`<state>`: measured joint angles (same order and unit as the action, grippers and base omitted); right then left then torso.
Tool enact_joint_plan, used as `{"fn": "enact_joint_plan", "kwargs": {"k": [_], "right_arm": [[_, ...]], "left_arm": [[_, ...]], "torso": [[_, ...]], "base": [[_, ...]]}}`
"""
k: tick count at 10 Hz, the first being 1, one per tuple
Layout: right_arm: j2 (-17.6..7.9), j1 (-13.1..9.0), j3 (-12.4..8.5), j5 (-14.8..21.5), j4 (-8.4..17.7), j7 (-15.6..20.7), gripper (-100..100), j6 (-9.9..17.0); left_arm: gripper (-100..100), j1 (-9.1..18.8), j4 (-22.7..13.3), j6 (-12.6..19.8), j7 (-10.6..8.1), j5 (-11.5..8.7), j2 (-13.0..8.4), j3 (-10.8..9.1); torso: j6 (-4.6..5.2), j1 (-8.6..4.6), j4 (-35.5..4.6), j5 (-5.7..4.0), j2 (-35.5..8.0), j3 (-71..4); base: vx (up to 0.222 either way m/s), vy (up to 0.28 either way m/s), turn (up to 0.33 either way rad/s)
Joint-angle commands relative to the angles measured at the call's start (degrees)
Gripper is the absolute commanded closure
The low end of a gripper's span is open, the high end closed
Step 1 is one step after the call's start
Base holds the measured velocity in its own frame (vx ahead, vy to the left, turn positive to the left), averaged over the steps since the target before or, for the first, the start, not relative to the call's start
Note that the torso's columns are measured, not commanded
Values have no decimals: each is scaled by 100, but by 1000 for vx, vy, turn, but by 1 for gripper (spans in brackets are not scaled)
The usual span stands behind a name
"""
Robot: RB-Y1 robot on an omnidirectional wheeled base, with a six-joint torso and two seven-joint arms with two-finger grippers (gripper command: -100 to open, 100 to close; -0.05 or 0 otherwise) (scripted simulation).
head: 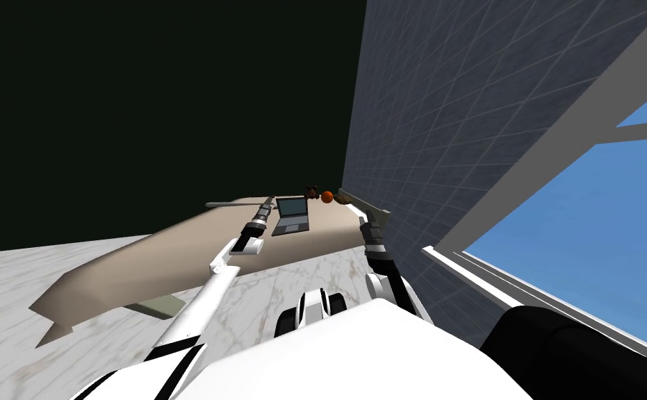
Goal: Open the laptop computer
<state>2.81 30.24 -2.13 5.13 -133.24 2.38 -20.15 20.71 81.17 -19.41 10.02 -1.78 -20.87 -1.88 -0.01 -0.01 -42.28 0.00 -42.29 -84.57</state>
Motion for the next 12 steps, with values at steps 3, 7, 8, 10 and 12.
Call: {"fn": "enact_joint_plan", "kwargs": {"k": [3, 7, 8, 10, 12], "right_arm": [[0, 0, 0, 0, 0, 0, 0, 0], [0, 0, 0, 0, 0, 0, 0, 0], [0, 0, 0, 0, 0, 0, 0, 0], [0, 0, 0, 0, 0, 0, 0, 0], [0, 0, 0, 0, 0, 0, 0, 0]], "left_arm": [[-100, 537, -676, 85, 53, 64, -130, -85], [-100, 766, -1259, 128, 62, 99, -185, -132], [-100, 984, -1520, 172, 65, 138, -233, -182], [-100, 1194, -1870, 218, 62, 179, -273, -235], [-100, 1393, -2205, 264, 55, 223, -306, -290]], "torso": [[0, -2, -1, -1, -3, 1], [0, 3, 1, 1, 2, -1], [0, -2, -1, 0, -3, 2], [1, 0, 0, 0, 1, -1], [0, 2, 0, 1, 1, 0]], "base": [[15, 17, -37], [22, 20, -41], [25, 10, -73], [30, 18, -60], [32, 18, -49]]}}
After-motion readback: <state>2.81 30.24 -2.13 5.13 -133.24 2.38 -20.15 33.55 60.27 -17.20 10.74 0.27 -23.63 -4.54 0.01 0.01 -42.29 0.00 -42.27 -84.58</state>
